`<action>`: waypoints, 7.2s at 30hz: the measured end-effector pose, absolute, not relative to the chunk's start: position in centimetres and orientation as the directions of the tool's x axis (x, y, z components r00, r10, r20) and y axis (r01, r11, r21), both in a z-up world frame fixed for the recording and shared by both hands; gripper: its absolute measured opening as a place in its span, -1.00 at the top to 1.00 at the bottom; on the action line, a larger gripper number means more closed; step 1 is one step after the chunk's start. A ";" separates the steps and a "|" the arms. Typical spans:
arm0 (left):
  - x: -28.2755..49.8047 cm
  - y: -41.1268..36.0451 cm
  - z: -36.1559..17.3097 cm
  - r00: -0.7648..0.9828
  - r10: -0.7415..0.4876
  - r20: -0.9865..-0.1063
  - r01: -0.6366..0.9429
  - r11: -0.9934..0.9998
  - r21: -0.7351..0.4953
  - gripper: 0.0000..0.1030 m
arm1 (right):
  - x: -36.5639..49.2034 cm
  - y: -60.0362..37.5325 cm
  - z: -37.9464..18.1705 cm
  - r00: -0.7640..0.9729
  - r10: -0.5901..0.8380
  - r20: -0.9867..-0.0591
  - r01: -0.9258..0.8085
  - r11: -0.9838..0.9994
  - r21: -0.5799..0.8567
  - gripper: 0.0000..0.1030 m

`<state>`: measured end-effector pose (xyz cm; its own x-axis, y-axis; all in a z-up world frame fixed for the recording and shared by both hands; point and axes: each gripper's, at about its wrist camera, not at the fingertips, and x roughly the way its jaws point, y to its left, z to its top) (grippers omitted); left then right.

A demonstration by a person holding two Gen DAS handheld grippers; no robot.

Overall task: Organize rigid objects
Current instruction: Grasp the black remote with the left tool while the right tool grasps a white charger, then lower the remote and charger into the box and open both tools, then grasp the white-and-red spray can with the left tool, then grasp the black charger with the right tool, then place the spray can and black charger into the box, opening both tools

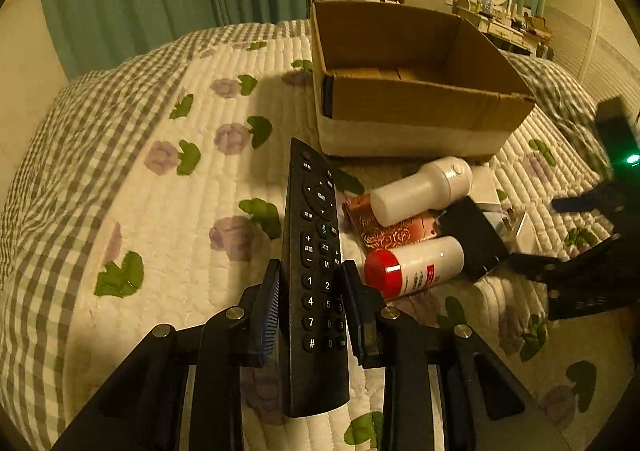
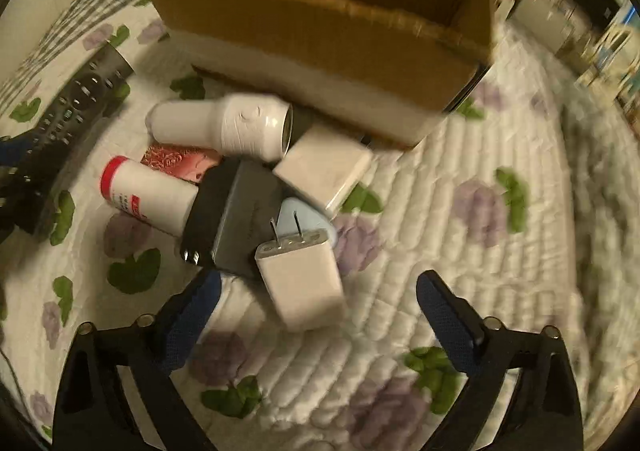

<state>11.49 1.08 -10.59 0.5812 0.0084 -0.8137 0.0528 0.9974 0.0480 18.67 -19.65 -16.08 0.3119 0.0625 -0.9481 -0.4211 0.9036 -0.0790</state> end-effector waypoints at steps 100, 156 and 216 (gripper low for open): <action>12.5 -2.5 -12.4 0.660 0.043 -0.750 0.109 0.982 0.152 -0.88 | 15.9 -20.5 -12.1 0.541 0.113 -0.834 -0.265 0.963 -0.042 -0.50; 13.0 -0.3 -11.6 0.625 -0.027 -0.780 0.158 0.983 0.092 0.30 | 17.3 -13.7 -16.2 0.461 0.054 -0.886 -0.369 0.920 -0.136 -0.40; 32.2 -9.5 -7.6 0.658 -0.146 -0.739 0.252 0.967 0.034 0.25 | 32.1 -24.0 -3.1 0.744 0.271 -0.610 -0.265 0.959 0.103 0.25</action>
<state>32.16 -9.50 -7.58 0.6581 -0.1457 -0.7387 0.2518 0.9672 0.0335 32.14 -24.00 -3.07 0.7443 0.2711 -0.6103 -0.2650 0.9588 0.1027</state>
